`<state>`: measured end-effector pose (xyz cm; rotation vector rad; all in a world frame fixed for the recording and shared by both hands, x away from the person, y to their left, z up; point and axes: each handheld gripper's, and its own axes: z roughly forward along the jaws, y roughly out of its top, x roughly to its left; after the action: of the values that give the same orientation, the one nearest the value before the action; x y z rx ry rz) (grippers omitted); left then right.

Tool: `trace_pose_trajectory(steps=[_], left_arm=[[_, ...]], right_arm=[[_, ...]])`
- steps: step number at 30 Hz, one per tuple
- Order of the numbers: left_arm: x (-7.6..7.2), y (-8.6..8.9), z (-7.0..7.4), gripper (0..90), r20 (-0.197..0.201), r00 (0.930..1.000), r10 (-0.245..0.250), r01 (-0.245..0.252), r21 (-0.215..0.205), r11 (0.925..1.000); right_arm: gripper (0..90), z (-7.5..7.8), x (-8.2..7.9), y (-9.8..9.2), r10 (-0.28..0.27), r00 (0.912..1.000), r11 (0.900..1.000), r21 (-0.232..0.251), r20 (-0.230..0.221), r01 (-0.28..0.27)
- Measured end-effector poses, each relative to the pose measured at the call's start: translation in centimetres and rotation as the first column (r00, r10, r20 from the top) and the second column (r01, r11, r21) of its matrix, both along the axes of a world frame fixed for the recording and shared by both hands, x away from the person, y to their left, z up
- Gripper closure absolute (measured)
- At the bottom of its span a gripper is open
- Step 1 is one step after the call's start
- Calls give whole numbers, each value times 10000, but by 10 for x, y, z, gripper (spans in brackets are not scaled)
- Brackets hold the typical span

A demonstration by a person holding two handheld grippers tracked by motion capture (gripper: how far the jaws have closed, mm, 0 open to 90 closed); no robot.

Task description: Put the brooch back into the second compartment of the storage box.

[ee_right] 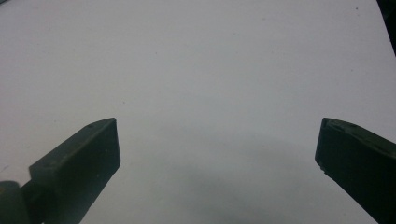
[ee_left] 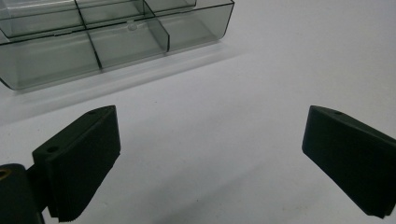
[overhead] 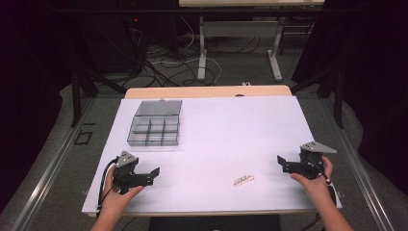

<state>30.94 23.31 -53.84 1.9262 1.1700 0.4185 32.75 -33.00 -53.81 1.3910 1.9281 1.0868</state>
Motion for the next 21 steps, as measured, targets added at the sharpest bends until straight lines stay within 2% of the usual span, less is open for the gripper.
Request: trace_pose_trajectory(steps=[5,6,9,11,12,13,21], left_arm=[[-2,-5,3,41,162,9996,-248,247,62,9997],[-1,-9,4,41,108,9990,-440,440,-50,9990],[-1,-14,3,41,171,9985,-524,526,-76,9986],[-1,-18,4,41,108,9973,-731,731,30,9973],[-1,-22,3,41,44,9970,-778,779,-149,9969],[-1,-24,3,41,51,9960,-896,896,-29,9960],[-4,-41,1,41,-78,9906,-1364,1364,35,9906]], right_arm=[[0,4,-11,6,97,9999,9999,-85,49,-97],[0,5,-12,7,89,9998,9999,-82,172,-88],[0,6,-15,8,160,9996,9997,-166,227,-156],[0,7,-16,7,305,9989,9992,-262,343,-296],[0,7,-17,8,274,9991,9994,-225,325,-267],[0,8,-18,8,239,9993,9994,-255,282,-232],[0,7,-19,8,405,9987,9988,-304,322,-395]])
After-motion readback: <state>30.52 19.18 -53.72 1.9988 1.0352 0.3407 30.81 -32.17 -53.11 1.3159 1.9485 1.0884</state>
